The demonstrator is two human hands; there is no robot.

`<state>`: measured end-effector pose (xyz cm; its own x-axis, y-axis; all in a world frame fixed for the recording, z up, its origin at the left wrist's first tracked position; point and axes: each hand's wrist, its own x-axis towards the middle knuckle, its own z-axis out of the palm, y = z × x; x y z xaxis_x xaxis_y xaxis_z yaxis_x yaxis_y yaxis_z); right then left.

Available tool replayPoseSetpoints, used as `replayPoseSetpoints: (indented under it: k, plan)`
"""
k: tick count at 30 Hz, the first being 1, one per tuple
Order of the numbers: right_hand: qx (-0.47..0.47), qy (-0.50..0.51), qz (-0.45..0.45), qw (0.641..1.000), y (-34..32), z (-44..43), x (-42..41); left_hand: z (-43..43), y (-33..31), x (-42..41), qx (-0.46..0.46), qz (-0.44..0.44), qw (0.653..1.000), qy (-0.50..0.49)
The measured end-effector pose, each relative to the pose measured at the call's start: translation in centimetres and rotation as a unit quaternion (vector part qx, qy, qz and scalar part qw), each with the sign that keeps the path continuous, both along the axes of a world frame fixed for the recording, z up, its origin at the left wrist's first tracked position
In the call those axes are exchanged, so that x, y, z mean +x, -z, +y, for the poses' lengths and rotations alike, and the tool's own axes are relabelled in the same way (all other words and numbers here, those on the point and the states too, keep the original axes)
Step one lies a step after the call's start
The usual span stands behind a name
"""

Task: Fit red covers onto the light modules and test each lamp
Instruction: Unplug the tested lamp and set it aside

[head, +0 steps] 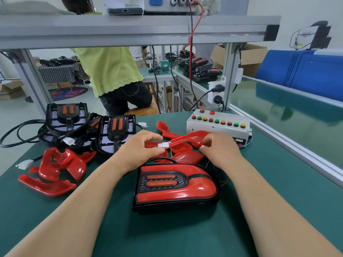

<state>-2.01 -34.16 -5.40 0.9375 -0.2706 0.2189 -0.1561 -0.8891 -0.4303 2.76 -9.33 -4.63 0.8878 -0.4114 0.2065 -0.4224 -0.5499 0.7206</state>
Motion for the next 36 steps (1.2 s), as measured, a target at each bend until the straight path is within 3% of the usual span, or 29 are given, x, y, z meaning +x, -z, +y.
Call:
replayPoseSetpoints:
  k: [3,7,12,22,26,36]
  plan:
    - [0.02,0.008,-0.062,0.998,-0.3,0.1,0.0,-0.2,-0.9,-0.4,0.019,-0.018,1.0,0.0]
    - [0.051,-0.014,-0.101,0.993,-0.4,0.5,-0.1,-0.6,-1.4,-0.6,0.133,0.039,0.99,0.021]
    - [0.07,-0.023,-0.12,0.99,-0.3,0.9,-0.3,-0.2,-1.3,-0.4,0.161,0.095,0.982,0.041]
    - [0.061,-0.039,-0.1,0.992,-0.2,1.5,-0.1,-0.3,-2.5,-1.3,0.172,0.143,0.966,0.128]
    - [0.078,-0.038,-0.107,0.99,-0.3,1.4,-0.1,-0.2,-2.9,-1.7,0.128,0.188,0.964,0.138]
    - [0.107,-0.054,-0.097,0.988,-0.6,1.8,-0.6,-0.4,-2.5,-2.0,0.139,0.178,0.962,0.152]
